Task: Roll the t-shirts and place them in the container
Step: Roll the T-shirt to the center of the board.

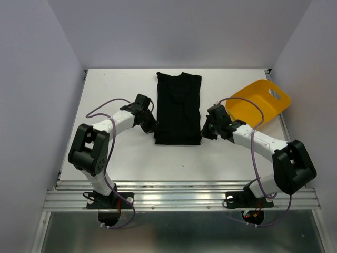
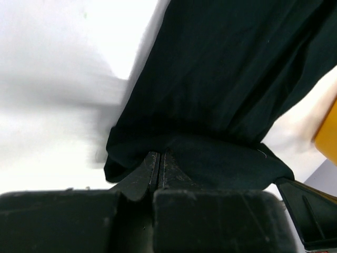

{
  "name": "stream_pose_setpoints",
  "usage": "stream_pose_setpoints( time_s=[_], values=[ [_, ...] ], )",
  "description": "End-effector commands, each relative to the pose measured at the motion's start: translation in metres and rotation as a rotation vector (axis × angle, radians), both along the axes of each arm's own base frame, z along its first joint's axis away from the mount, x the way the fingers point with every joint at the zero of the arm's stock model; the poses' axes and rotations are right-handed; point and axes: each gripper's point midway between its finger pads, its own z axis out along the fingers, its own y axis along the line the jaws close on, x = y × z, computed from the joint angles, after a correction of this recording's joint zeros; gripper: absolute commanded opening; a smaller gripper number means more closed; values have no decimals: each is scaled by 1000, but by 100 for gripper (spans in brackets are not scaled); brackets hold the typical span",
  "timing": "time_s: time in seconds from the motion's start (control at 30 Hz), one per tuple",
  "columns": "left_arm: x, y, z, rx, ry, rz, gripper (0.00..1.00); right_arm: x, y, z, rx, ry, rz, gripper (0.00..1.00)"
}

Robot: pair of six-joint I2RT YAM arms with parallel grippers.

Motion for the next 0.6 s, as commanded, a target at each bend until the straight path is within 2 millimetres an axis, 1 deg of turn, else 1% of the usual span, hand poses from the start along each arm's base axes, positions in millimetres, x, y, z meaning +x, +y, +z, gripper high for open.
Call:
stream_pose_setpoints(
  time_s=[0.0,0.17,0.3,0.33,0.47,0.5,0.57],
  values=[
    [29,6,5,59,-74,-3,0,29,2,15,4,-73,-9,1],
    [43,9,0,96,-96,-5,0,45,-3,4,-13,-59,-27,1],
    [51,13,-5,121,-108,0,0,52,-1,-4,-31,-50,-24,1],
    [53,15,-6,128,-114,5,0,55,-5,-5,-35,-53,-34,1],
    [58,17,-11,149,-123,-6,0,60,-7,-18,-50,-33,-46,1],
    [58,17,-15,159,-116,-15,0,61,-7,-21,-53,-26,-45,2],
    [58,18,-21,169,-103,-19,0,61,-6,-20,-48,-25,-42,2]
  ],
)
